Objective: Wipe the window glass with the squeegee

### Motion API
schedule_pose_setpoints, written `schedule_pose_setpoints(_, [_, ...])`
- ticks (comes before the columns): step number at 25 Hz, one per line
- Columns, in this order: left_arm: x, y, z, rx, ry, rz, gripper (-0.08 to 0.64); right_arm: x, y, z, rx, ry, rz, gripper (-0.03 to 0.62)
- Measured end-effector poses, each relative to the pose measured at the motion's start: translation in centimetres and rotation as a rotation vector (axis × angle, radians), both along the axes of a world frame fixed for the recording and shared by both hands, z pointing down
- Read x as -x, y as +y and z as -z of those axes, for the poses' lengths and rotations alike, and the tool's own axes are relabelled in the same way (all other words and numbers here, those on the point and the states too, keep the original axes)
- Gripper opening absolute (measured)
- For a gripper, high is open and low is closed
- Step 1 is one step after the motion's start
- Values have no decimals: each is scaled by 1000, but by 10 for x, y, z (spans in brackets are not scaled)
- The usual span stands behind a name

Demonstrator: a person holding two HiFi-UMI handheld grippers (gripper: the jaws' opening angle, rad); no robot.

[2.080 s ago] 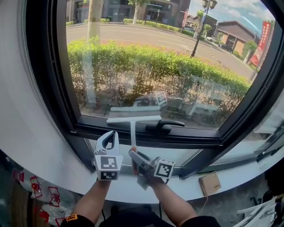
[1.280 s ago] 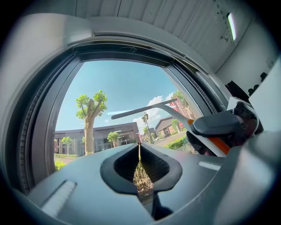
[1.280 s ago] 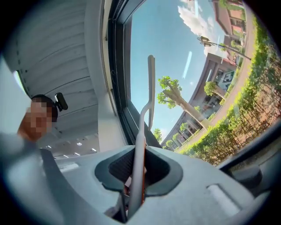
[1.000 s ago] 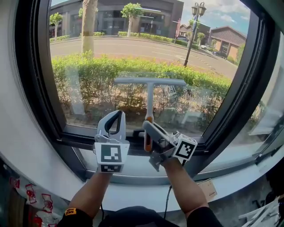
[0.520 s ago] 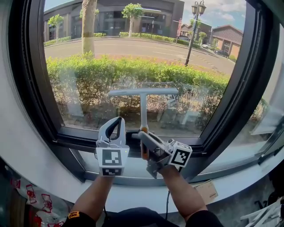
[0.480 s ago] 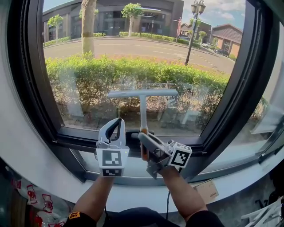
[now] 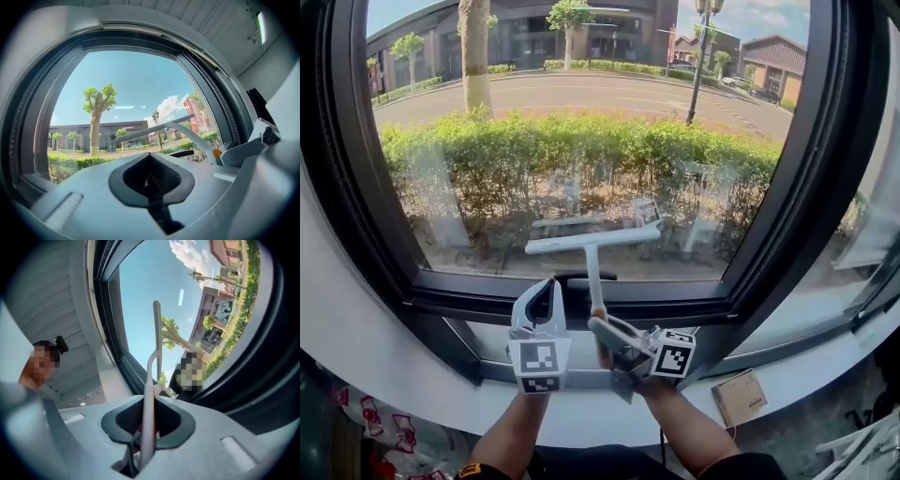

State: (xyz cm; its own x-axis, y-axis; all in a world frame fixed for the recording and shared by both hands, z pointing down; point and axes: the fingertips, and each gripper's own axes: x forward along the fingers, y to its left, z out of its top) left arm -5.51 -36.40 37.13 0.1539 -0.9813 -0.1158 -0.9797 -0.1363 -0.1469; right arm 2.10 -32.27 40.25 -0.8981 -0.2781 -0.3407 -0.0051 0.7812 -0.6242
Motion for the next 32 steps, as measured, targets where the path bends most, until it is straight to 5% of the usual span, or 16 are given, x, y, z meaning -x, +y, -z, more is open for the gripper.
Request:
schedule_pose_setpoints(17, [-15, 4, -43, 89, 0, 22, 14, -12, 7, -42, 81, 16, 13, 52])
schedule_pose_setpoints(25, [-17, 4, -19, 41, -25, 34, 14, -16, 12, -29, 60, 7, 18, 49])
schedule_pose_setpoints(32, [-37, 2, 23, -39, -60, 8, 15, -43, 11, 25, -56, -33, 2, 49])
